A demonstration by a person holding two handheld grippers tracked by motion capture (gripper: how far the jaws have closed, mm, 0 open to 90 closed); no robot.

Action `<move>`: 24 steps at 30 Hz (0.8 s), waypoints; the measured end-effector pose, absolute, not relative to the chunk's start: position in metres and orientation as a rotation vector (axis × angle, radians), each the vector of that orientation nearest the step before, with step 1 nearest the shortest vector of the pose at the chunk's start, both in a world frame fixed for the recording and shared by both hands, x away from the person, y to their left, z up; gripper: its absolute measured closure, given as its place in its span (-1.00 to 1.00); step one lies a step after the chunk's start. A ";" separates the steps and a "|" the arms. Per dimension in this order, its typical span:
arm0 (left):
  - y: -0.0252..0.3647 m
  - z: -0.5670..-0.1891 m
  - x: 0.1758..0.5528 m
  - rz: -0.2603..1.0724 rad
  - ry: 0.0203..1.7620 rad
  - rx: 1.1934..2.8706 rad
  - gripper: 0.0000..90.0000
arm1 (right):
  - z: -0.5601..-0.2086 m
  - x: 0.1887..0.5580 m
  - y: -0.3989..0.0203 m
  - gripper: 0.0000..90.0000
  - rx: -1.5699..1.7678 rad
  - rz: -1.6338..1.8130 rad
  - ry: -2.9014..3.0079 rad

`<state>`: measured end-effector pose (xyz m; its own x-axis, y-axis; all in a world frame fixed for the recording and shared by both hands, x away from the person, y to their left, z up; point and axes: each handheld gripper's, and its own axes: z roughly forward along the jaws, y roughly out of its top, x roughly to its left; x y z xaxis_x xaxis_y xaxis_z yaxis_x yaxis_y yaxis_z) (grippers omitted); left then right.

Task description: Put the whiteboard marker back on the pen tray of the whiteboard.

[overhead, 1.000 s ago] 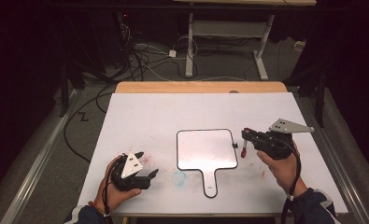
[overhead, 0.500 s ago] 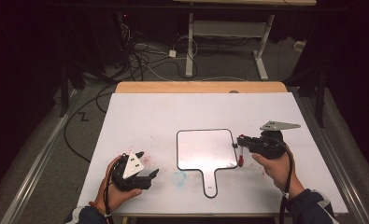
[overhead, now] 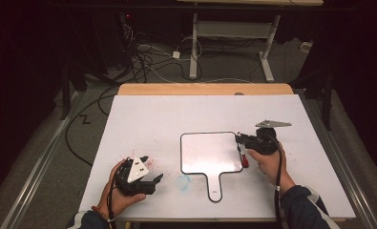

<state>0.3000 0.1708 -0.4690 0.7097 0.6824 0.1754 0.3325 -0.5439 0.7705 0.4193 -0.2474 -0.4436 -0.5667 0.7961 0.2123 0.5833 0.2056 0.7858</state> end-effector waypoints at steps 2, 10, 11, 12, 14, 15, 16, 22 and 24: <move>0.171 -0.470 0.300 0.601 0.772 2.175 -0.55 | -0.449 0.425 -0.247 0.71 1.344 1.272 2.242; 0.172 -0.470 0.299 0.602 0.779 2.187 -0.55 | -0.465 0.436 -0.244 0.60 1.366 1.166 2.242; 0.171 -0.470 0.299 0.603 0.779 2.186 -0.55 | -0.466 0.436 -0.244 0.57 1.369 1.144 2.237; 0.171 -0.470 0.299 0.603 0.777 2.185 -0.55 | -0.467 0.436 -0.244 0.57 1.375 1.129 2.239; 0.170 -0.470 0.299 0.600 0.770 2.189 -0.55 | -0.470 0.437 -0.245 0.48 1.382 1.103 2.240; 0.170 -0.470 0.299 0.599 0.767 2.191 -0.55 | -0.471 0.437 -0.246 0.46 1.377 1.072 2.237; 0.170 -0.471 0.299 0.599 0.766 2.192 -0.55 | -0.471 0.437 -0.247 0.45 1.370 1.068 2.239; 0.172 -0.469 0.296 0.616 0.753 2.183 -0.55 | -0.464 0.430 -0.247 0.28 1.258 1.047 2.217; 0.172 -0.469 0.296 0.616 0.755 2.182 -0.55 | -0.463 0.429 -0.247 0.34 1.231 1.071 2.249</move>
<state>0.2956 0.1721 -0.4690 0.7123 0.6752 0.1914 0.3230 -0.5576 0.7647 0.4293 -0.2471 -0.4633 -0.5551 0.8307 0.0431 0.5571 0.3328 0.7608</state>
